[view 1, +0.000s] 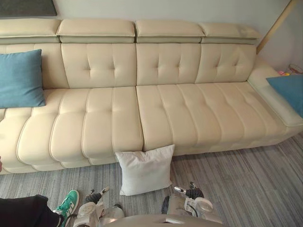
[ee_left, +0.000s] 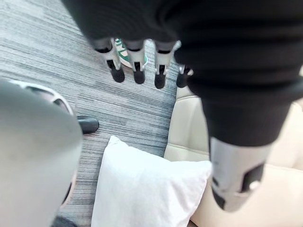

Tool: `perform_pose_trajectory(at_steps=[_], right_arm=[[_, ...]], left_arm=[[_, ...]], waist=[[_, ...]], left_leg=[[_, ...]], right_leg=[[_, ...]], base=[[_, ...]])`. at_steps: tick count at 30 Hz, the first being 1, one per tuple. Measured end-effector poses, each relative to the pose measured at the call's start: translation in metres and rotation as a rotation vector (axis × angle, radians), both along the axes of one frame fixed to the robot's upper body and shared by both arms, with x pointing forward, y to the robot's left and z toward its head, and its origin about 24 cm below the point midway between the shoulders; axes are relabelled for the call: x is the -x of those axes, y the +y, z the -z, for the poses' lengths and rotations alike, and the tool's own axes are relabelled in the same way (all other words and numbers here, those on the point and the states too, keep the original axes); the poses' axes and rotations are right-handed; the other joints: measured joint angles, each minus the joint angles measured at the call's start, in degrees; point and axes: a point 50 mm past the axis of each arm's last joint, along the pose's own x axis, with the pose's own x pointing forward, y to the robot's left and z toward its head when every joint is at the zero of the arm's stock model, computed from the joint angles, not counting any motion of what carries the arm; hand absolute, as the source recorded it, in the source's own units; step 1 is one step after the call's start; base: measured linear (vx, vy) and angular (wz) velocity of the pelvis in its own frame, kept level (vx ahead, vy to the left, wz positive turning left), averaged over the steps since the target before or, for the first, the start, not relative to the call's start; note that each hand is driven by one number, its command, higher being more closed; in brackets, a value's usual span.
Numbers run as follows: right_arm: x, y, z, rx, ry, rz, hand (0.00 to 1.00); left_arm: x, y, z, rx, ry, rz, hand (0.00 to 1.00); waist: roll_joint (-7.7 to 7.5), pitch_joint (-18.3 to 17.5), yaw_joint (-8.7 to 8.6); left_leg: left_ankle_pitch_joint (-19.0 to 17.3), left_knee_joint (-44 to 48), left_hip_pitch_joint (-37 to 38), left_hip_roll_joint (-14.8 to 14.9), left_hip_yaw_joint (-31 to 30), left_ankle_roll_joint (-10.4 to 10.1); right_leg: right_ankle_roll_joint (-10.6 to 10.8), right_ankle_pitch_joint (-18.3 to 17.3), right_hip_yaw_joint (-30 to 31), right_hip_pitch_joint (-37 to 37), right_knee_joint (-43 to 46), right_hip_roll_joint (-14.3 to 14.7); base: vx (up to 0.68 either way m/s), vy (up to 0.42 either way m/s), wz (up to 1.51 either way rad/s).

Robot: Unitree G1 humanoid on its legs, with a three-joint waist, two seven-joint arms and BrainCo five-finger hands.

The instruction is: Pick up cushions and gather them together orderly.

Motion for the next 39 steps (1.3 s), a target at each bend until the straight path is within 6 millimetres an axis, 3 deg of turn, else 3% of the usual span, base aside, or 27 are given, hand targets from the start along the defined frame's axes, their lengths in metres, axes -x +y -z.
perform_pose_trajectory(at_steps=[3,4,5,6,8,10,15,18,28,34,39], right_arm=[[0.008,-0.001,0.003,-0.004,0.026,0.013,0.0],[0.012,0.0,0.004,-0.009,0.036,0.017,0.0],[0.011,-0.003,0.004,0.006,0.04,0.006,0.0],[0.012,-0.006,0.004,0.018,0.044,0.002,0.0],[0.013,-0.016,0.003,0.045,0.047,0.017,0.0],[0.013,-0.015,0.003,0.042,0.047,0.017,0.0],[0.01,-0.013,0.002,0.037,0.039,0.022,0.0],[0.003,-0.008,0.0,0.026,0.023,0.016,0.0],[-0.012,0.011,-0.005,-0.004,-0.03,-0.027,0.0],[-0.019,0.013,-0.009,0.008,-0.051,-0.043,0.0],[-0.034,0.016,-0.021,0.036,-0.118,-0.055,0.0]], left_arm=[[0.004,0.002,0.001,-0.004,0.007,-0.005,0.0],[0.003,0.002,0.0,-0.006,0.005,-0.007,0.0],[0.007,-0.004,0.002,0.013,0.018,-0.007,0.0],[0.009,-0.009,0.003,0.025,0.023,-0.009,0.0],[0.007,-0.017,0.004,0.045,0.017,-0.009,0.0],[0.006,-0.019,0.004,0.051,0.015,-0.007,0.0],[-0.003,-0.021,0.002,0.044,-0.003,0.034,0.0],[-0.013,-0.021,-0.001,0.033,-0.026,0.067,0.0],[-0.019,-0.011,-0.004,0.005,-0.04,0.069,0.0],[-0.027,-0.005,-0.008,-0.015,-0.061,0.065,0.0],[-0.04,-0.002,-0.015,-0.035,-0.108,0.046,0.0]], waist=[[-0.84,-1.1,-0.23],[-1.72,-1.8,-0.36],[0.51,-2.8,-0.77],[0.99,-3.3,-0.78],[3.58,-3.6,-0.69],[3.64,-3.6,-0.69],[3.84,-3.1,-0.83],[2.72,-2.6,-0.27],[0.38,0.1,0.19],[-0.92,1.3,0.98],[-0.98,3.0,0.9]], left_leg=[[-1.8,2.0,-1.0,-0.6,-2.9,-2.6],[-3.0,3.7,-1.6,-0.1,-4.0,-3.7],[-4.0,5.4,-2.6,2.2,-5.8,-5.0],[-4.0,6.2,-3.1,3.3,-6.3,-5.3],[-4.9,10.1,-4.3,7.1,-8.0,-7.4],[-4.0,10.9,-4.0,8.4,-7.9,-8.5],[-2.5,8.1,-4.6,7.5,-6.1,-8.2],[-1.7,7.0,-6.0,5.8,-5.5,-7.3],[-2.3,5.7,-4.0,4.7,0.2,-6.5],[-4.7,10.9,-7.4,4.8,3.3,-4.9],[-9.4,22.4,-14.8,7.7,3.6,-2.9]], right_leg=[[-1.9,0.3,0.6,1.0,-2.8,0.3],[-0.8,1.1,0.5,1.8,-3.0,0.6],[-0.7,-0.6,-1.9,1.9,-2.1,2.1],[-0.9,-1.1,-2.9,1.9,-2.3,3.0],[-2.7,-1.9,-6.6,4.4,-2.4,5.6],[-3.7,-2.6,-7.8,6.4,-3.1,6.8],[-3.8,-2.7,-10.0,7.4,-5.1,6.0],[-2.2,-1.5,-10.1,6.1,-6.1,5.1],[-1.6,3.7,-3.7,4.4,-9.1,5.2],[-0.6,5.9,0.5,1.2,-10.3,5.2],[0.8,9.0,1.8,-1.8,-9.9,6.0]], base=[[0.23,-0.206,0.47],[0.35,-0.365,0.58],[0.29,-0.312,0.46],[0.39,-0.312,0.4],[0.36,-0.239,0.33],[0.26,-0.185,0.21],[0.09,-0.005,0.26],[-0.03,0.079,0.23],[-0.13,0.05,-0.31],[-0.18,0.013,-0.32],[-0.13,0.069,-0.16]])
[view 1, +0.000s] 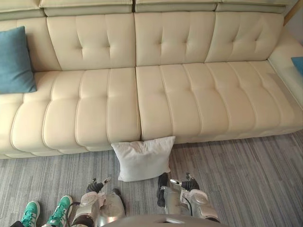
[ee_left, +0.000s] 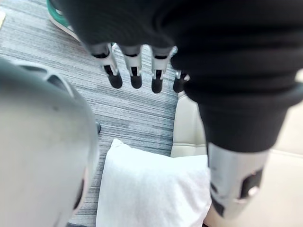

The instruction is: Pick up cushions and gather them together orderly.

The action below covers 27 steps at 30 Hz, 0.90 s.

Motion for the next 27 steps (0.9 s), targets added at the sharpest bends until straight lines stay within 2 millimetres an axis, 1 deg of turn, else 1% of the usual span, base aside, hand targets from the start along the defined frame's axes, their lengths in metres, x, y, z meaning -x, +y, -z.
perform_pose_trajectory(at_steps=[1,2,3,4,5,6,7,10,11,13,14,16,17,22,26,27], right_arm=[[-0.002,0.0,-0.001,0.001,-0.008,-0.001,0.0],[-0.004,0.0,-0.003,0.002,-0.017,-0.001,0.0],[-0.009,0.001,-0.006,0.003,-0.033,-0.006,0.0],[-0.011,0.004,-0.007,-0.005,-0.041,-0.008,0.0],[-0.011,0.005,-0.006,-0.007,-0.04,-0.007,0.0],[-0.012,0.005,-0.006,-0.006,-0.04,-0.005,0.0],[-0.021,0.006,-0.011,-0.005,-0.071,-0.008,0.0],[-0.034,0.003,-0.021,0.012,-0.12,0.003,0.0],[-0.036,0.003,-0.022,0.018,-0.125,0.008,0.0],[-0.042,0.003,-0.027,0.02,-0.15,0.02,0.0],[-0.048,0.001,-0.036,0.03,-0.191,0.026,0.0],[-0.054,0.001,-0.042,0.035,-0.223,0.029,0.0],[-0.065,-0.003,-0.055,0.041,-0.281,0.051,0.0],[-0.077,-0.007,-0.069,0.056,-0.348,0.07,0.0],[-0.092,-0.01,-0.084,0.084,-0.408,0.076,0.0],[-0.099,-0.011,-0.091,0.091,-0.432,0.073,0.0]], left_arm=[[-0.004,0.0,-0.001,-0.001,-0.009,0.002,0.0],[-0.008,-0.001,-0.003,0.0,-0.019,0.005,0.0],[-0.013,-0.004,-0.004,0.006,-0.033,0.007,0.0],[-0.016,-0.003,-0.007,0.0,-0.046,0.006,0.0],[-0.017,-0.002,-0.007,-0.003,-0.05,0.001,0.0],[-0.018,-0.004,-0.008,0.003,-0.059,-0.01,0.0],[-0.019,-0.007,-0.009,0.015,-0.067,-0.027,0.0],[-0.025,-0.011,-0.011,0.04,-0.091,-0.051,0.0],[-0.026,-0.011,-0.012,0.046,-0.095,-0.056,0.0],[-0.035,-0.015,-0.016,0.051,-0.12,-0.053,0.0],[-0.042,-0.018,-0.021,0.058,-0.156,-0.052,0.0],[-0.046,-0.019,-0.024,0.055,-0.173,-0.055,0.0],[-0.053,-0.019,-0.03,0.047,-0.209,-0.06,0.0],[-0.061,-0.015,-0.039,0.045,-0.268,-0.102,0.0],[-0.07,-0.014,-0.046,0.045,-0.305,-0.128,0.0],[-0.075,-0.013,-0.05,0.043,-0.326,-0.132,0.0]], waist=[[-0.24,0.1,0.01],[-0.24,0.3,0.1],[0.83,1.0,0.28],[0.08,1.2,0.38],[0.04,1.1,0.74],[-0.03,1.1,1.2],[0.65,1.5,1.26],[2.11,3.0,1.19],[2.24,3.1,1.05],[2.32,3.9,0.83],[2.0,4.5,1.09],[1.9,4.8,1.15],[1.93,5.9,1.16],[2.0,6.7,1.26],[2.04,8.7,1.12],[1.97,9.5,1.09]], left_leg=[[-0.3,0.5,-0.8,0.0,-0.1,0.5],[-0.3,0.7,-1.4,0.1,-0.2,0.9],[0.4,0.8,-2.4,1.2,0.0,1.2],[0.5,1.1,-3.1,0.9,-0.6,1.0],[0.4,1.2,-3.2,0.8,-0.5,0.8],[0.5,1.2,-3.2,1.2,-0.5,0.4],[0.9,0.8,-3.7,1.7,-0.4,0.1],[1.2,0.7,-5.4,1.9,-1.0,0.0],[1.2,0.7,-5.8,1.9,-1.3,0.0],[1.6,0.9,-7.1,1.8,-2.2,0.1],[1.7,0.9,-7.8,1.6,-2.1,0.1],[1.7,1.1,-8.3,1.3,-2.2,0.1],[1.8,1.1,-8.5,0.9,-2.2,0.2],[1.8,1.5,-9.8,0.8,-2.3,0.2],[1.7,2.7,-11.8,0.7,-2.2,0.3],[1.7,3.3,-12.8,0.7,-2.3,0.4]], right_leg=[[0.4,0.2,0.0,-0.4,-0.6,0.0],[0.8,-0.4,-0.2,-0.5,-1.4,0.0],[-1.8,-2.8,-0.7,-2.5,3.1,-0.1],[-2.5,-4.9,-1.0,-2.4,7.7,-0.2],[-2.1,-5.9,-0.9,-1.8,6.3,-0.1],[-2.1,-5.0,-0.9,-1.5,5.2,0.4],[-2.4,-3.8,-1.0,-1.2,2.9,1.2],[-2.9,-2.9,-1.5,-2.0,1.8,1.8],[-2.9,-2.9,-1.8,-2.4,2.0,1.8],[-3.1,-3.1,-2.6,-3.2,2.8,1.6],[-3.2,-3.9,-2.5,-4.7,4.5,1.2],[-3.2,-4.4,-2.5,-5.6,5.7,0.8],[-3.1,-5.4,-2.4,-6.7,7.7,0.3],[-3.3,-6.1,-2.3,-8.5,9.3,-0.2],[-3.5,-6.7,-2.0,-11.2,11.6,-0.6],[-3.7,-7.0,-1.9,-12.4,12.6,-0.7]], base=[[-0.08,0.033,0.06],[-0.05,0.036,0.08],[-0.01,0.028,0.16],[0.03,0.003,0.12],[0.04,-0.034,0.02],[0.02,-0.057,-0.16],[0.01,-0.047,-0.17],[0.02,-0.041,-0.02],[0.02,-0.024,0.13],[0.03,-0.012,0.21],[0.02,-0.004,0.15],[0.01,-0.004,0.06],[0.01,-0.007,0.06],[0.0,-0.003,0.01],[-0.02,-0.014,-0.02],[-0.07,-0.044,0.04]])
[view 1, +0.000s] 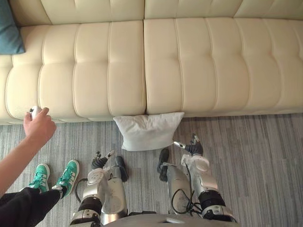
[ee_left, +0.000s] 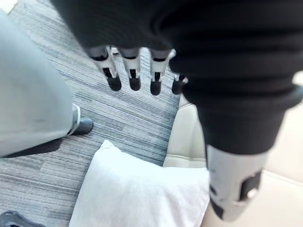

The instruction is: Pick up cushions and gather them together orderly.

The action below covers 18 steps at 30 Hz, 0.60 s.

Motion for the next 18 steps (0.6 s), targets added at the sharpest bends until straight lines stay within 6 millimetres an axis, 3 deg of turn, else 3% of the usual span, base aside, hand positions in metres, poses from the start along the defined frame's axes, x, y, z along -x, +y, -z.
perform_pose_trajectory(at_steps=[4,10,14,18], right_arm=[[-0.03,-0.006,-0.035,0.034,-0.118,-0.015,0.0],[-0.084,-0.032,-0.139,0.168,-0.413,0.034,0.0],[-0.098,-0.035,-0.187,0.166,-0.546,0.059,0.0],[-0.104,-0.041,-0.225,0.161,-0.645,0.069,0.0]], left_arm=[[-0.027,0.006,-0.023,-0.024,-0.105,-0.013,0.0],[-0.087,0.04,-0.096,-0.085,-0.368,-0.102,0.0],[-0.11,0.059,-0.141,-0.12,-0.507,-0.158,0.0],[-0.125,0.064,-0.182,-0.144,-0.63,-0.171,0.0]], waist=[[0.2,2.2,-0.59],[0.87,7.2,-1.05],[0.84,8.0,-0.74],[0.88,8.0,-0.35]], left_leg=[[-0.4,4.1,-7.0,0.5,-1.6,0.5],[-1.7,14.5,-23.3,2.2,-4.4,1.7],[-2.0,20.8,-34.9,2.9,-5.4,2.4],[-2.0,25.8,-44.1,3.4,-6.5,2.7]], right_leg=[[-0.5,-0.6,-0.1,-6.4,4.0,-0.5],[-1.6,-1.4,0.0,-21.2,12.8,-1.3],[-2.4,-2.5,0.8,-33.0,20.0,-2.4],[-3.0,-2.8,1.4,-42.1,24.9,-3.0]], base=[[-0.08,-0.028,0.09],[-0.14,-0.019,0.05],[-0.1,-0.024,0.07],[-0.08,-0.037,0.04]])
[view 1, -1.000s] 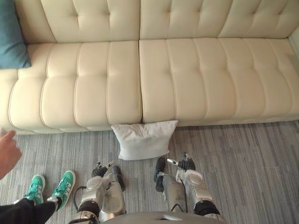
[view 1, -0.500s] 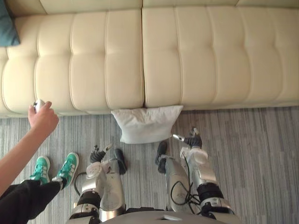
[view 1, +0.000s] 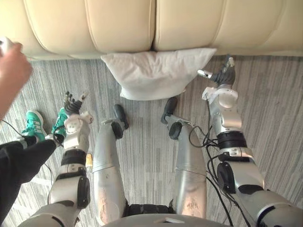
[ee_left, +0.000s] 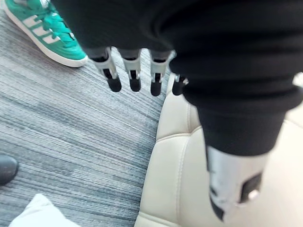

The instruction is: Pick up cushions and gather them together orderly.

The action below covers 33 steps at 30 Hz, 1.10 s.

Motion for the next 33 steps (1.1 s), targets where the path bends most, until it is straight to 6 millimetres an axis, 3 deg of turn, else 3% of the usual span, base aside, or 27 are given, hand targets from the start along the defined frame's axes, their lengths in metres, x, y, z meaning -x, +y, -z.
perform_pose_trajectory(at_steps=[5,12,18,19,22,23,28,33], right_arm=[[-0.003,-0.005,-0.031,-0.085,-0.094,-0.009,0.0],[-0.01,0.001,-0.038,-0.23,-0.113,-0.052,0.0],[-0.016,0.032,-0.061,-0.231,-0.158,-0.138,0.0],[-0.017,0.041,-0.062,-0.224,-0.157,-0.16,1.0],[-0.018,0.059,-0.064,-0.23,-0.16,-0.208,1.0],[-0.018,0.07,-0.063,-0.239,-0.162,-0.233,1.0],[-0.014,0.087,-0.063,-0.298,-0.213,-0.285,1.0],[0.0,0.101,-0.06,-0.49,-0.319,-0.377,1.0]], left_arm=[[-0.013,-0.001,-0.042,-0.016,-0.124,0.002,0.0],[-0.026,-0.022,-0.068,-0.057,-0.176,0.052,0.0],[-0.039,-0.072,-0.117,-0.205,-0.284,0.209,0.0],[-0.039,-0.084,-0.123,-0.236,-0.303,0.241,0.0],[-0.039,-0.105,-0.137,-0.284,-0.347,0.289,0.0],[-0.039,-0.114,-0.143,-0.294,-0.366,0.31,1.0],[-0.038,-0.122,-0.147,-0.284,-0.38,0.305,1.0],[-0.034,-0.124,-0.156,-0.292,-0.412,0.273,1.0]], waist=[[0.05,0.0,-0.12],[0.12,0.1,-0.07],[0.16,0.1,-0.74],[0.16,0.1,-0.72],[0.16,0.1,-0.87],[0.16,0.1,-0.95],[0.16,0.1,-1.59],[0.17,0.1,-2.21]], left_leg=[[1.1,2.0,-8.6,0.3,-0.5,1.6],[2.4,3.5,-15.1,0.7,-0.5,1.9],[2.9,4.7,-18.7,0.9,-0.8,2.6],[3.0,4.7,-19.0,0.9,-0.7,2.5],[3.2,4.7,-19.4,0.9,-0.7,2.6],[3.2,4.7,-19.6,0.9,-0.7,2.6],[3.0,4.0,-19.9,1.1,-0.7,2.2],[3.9,2.9,-20.6,1.1,-0.7,1.6]], right_leg=[[0.1,1.0,0.3,-8.1,1.2,-0.3],[-0.4,2.4,0.6,-14.8,2.5,-0.6],[0.0,3.3,0.8,-18.1,3.1,-0.6],[0.0,3.5,0.8,-18.4,3.1,-0.6],[0.1,3.8,0.9,-18.8,2.9,-0.6],[0.2,3.9,0.9,-18.9,2.6,-0.4],[0.3,4.2,0.9,-19.3,1.7,0.1],[0.2,4.1,0.9,-20.3,1.4,0.4]], base=[[-0.1,-0.016,0.01],[-0.08,-0.012,0.0],[-0.08,-0.006,-0.01],[-0.09,-0.01,-0.01],[-0.07,-0.014,-0.02],[-0.07,-0.019,-0.09],[-0.06,-0.025,-0.04],[-0.07,-0.054,0.02]])
